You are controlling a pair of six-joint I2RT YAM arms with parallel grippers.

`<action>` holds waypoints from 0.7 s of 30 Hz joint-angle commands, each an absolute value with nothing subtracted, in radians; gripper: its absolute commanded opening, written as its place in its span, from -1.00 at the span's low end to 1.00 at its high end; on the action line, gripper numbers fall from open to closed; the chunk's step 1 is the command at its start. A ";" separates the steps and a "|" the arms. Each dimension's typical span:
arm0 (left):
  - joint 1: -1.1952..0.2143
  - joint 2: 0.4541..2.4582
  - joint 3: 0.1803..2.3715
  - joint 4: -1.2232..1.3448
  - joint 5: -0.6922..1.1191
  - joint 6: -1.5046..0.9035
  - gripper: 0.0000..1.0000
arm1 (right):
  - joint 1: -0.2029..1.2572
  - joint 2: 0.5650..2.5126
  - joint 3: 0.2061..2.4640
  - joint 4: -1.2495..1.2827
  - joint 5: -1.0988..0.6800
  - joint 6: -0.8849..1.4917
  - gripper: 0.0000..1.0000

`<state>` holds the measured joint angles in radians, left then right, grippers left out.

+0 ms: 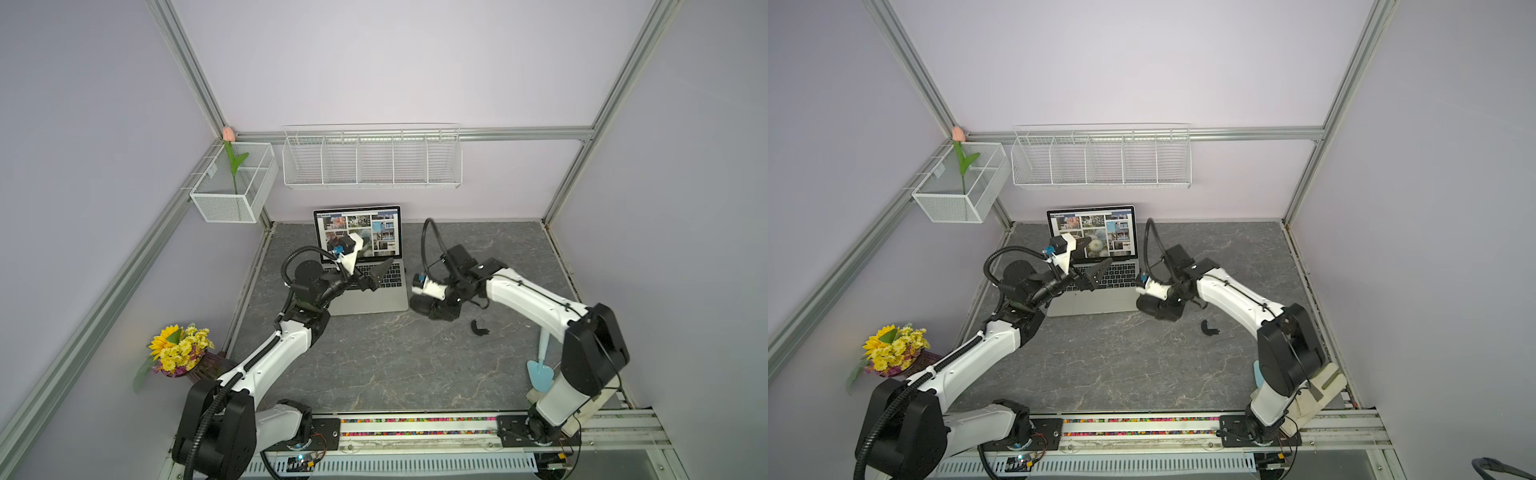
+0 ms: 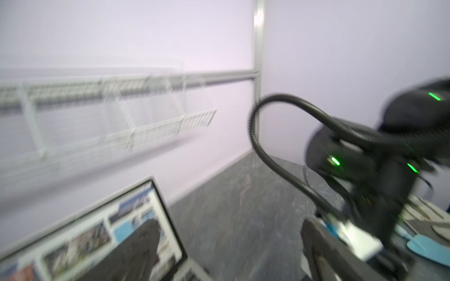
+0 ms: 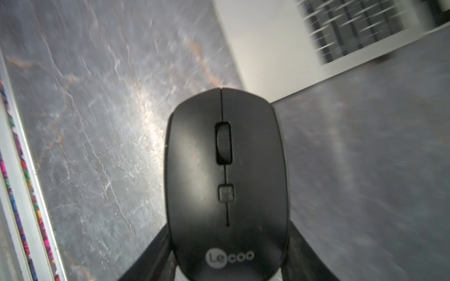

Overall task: Insert the wireless mouse receiver into the laptop
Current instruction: Pick up the mouse from the center of the board.

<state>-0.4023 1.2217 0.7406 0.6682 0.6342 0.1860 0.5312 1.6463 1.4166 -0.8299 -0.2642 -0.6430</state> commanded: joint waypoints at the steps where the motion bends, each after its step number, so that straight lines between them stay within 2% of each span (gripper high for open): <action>1: -0.441 1.234 0.879 0.643 0.894 0.725 0.99 | 0.457 1.583 1.577 -1.123 -0.369 -0.763 -0.23; 4: -0.569 1.209 0.955 0.233 0.817 1.273 0.99 | 0.453 1.582 1.686 -1.243 -0.385 -0.804 -0.27; 6: -0.601 1.202 0.959 0.137 0.828 1.422 0.97 | 0.453 1.589 1.741 -1.315 -0.396 -0.816 -0.29; 10: -0.650 1.195 0.961 -0.006 0.835 1.597 0.82 | 0.469 1.569 1.751 -1.352 -0.455 -0.841 -0.31; 14: -0.656 1.217 0.992 -0.109 0.860 1.639 0.61 | 0.497 1.544 1.739 -1.360 -0.516 -0.866 -0.31; 18: -0.692 1.241 0.973 -0.083 0.857 1.675 0.41 | 0.523 1.533 1.743 -1.370 -0.569 -0.881 -0.31; 21: -0.707 1.262 0.983 -0.040 0.884 1.607 0.22 | 0.541 1.543 1.749 -1.397 -0.588 -0.905 -0.31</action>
<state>-0.6941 1.2453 0.9577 -0.0341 0.8448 1.5757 0.5247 1.5650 1.7481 -1.3434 -0.5106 -0.8490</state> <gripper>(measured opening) 0.619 0.580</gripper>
